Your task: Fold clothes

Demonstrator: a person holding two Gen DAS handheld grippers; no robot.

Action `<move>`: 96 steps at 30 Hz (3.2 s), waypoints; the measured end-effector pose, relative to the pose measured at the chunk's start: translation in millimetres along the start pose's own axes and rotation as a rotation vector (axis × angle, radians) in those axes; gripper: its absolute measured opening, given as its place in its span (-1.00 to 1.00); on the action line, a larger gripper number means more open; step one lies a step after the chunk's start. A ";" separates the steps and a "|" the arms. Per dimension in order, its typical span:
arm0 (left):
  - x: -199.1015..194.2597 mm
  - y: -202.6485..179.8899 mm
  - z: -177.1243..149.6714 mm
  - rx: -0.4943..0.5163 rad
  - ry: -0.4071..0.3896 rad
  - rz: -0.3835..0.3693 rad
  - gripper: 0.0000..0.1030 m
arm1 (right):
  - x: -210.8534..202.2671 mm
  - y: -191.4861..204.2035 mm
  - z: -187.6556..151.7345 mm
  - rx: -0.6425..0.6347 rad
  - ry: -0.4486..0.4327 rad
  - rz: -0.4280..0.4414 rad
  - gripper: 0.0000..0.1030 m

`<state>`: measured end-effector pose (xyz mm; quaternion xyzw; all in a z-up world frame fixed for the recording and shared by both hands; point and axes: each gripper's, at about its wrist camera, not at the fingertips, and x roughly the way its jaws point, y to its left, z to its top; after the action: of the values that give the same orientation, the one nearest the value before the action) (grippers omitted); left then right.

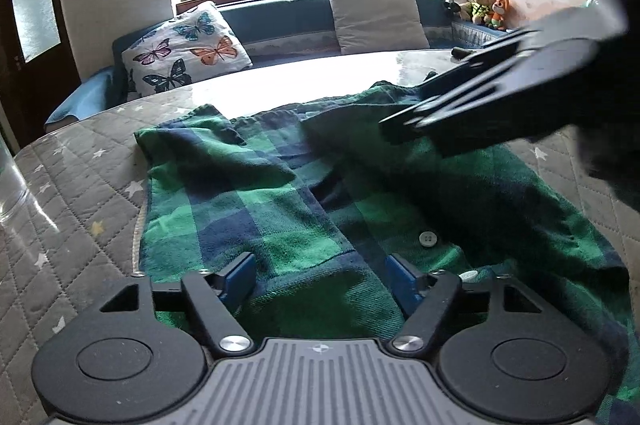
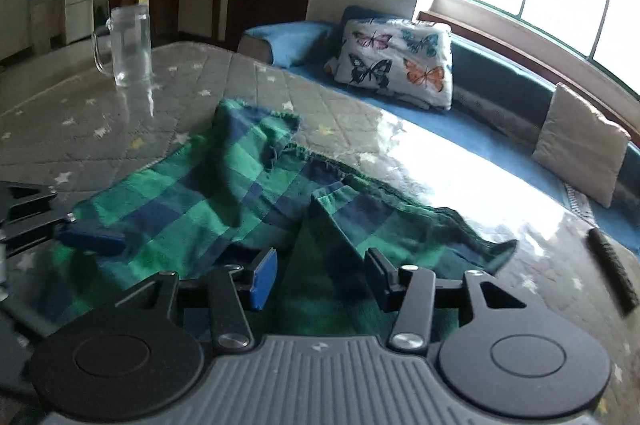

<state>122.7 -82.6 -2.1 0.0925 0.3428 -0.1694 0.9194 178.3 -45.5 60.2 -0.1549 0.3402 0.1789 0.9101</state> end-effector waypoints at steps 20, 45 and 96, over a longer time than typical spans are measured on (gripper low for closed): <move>8.2 2.9 -1.3 -0.019 0.024 0.001 -0.07 | -33.9 -38.1 -16.8 0.077 -0.045 0.000 -0.52; 12.2 6.0 -5.1 -0.006 0.019 -0.011 -0.03 | -15.1 -39.8 -47.5 0.122 -0.028 -0.066 -0.94; 8.2 -0.3 -6.2 0.015 0.014 0.029 -0.31 | -109.5 -174.0 -176.1 0.383 0.050 -0.663 -0.97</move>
<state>124.7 -83.1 -12.2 0.1056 0.3464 -0.1581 0.9186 76.9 -295.2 35.0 -0.0881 0.3211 -0.1959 0.9224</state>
